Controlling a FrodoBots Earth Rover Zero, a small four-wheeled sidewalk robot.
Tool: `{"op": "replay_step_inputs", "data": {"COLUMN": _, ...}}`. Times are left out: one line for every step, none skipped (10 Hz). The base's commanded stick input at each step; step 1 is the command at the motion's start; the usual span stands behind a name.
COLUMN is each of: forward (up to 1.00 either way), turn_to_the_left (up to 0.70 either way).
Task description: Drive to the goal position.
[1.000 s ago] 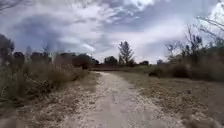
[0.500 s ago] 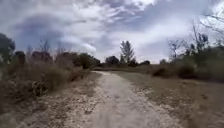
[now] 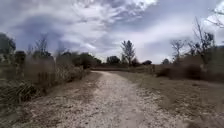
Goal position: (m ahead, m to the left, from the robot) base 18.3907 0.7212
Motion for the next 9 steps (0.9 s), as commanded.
{"op": "replay_step_inputs", "data": {"forward": 0.7, "turn_to_the_left": 0.0}}
{"op": "replay_step_inputs", "data": {"forward": 0.7, "turn_to_the_left": -0.03}}
{"op": "replay_step_inputs", "data": {"forward": 0.7, "turn_to_the_left": -0.32}}
{"op": "replay_step_inputs", "data": {"forward": 0.7, "turn_to_the_left": -0.09}}
{"op": "replay_step_inputs", "data": {"forward": 0.7, "turn_to_the_left": 0.0}}
{"op": "replay_step_inputs", "data": {"forward": 0.7, "turn_to_the_left": 0.0}}
{"op": "replay_step_inputs", "data": {"forward": 0.7, "turn_to_the_left": 0.0}}
{"op": "replay_step_inputs", "data": {"forward": 0.7, "turn_to_the_left": 0.0}}
{"op": "replay_step_inputs", "data": {"forward": 0.7, "turn_to_the_left": 0.0}}
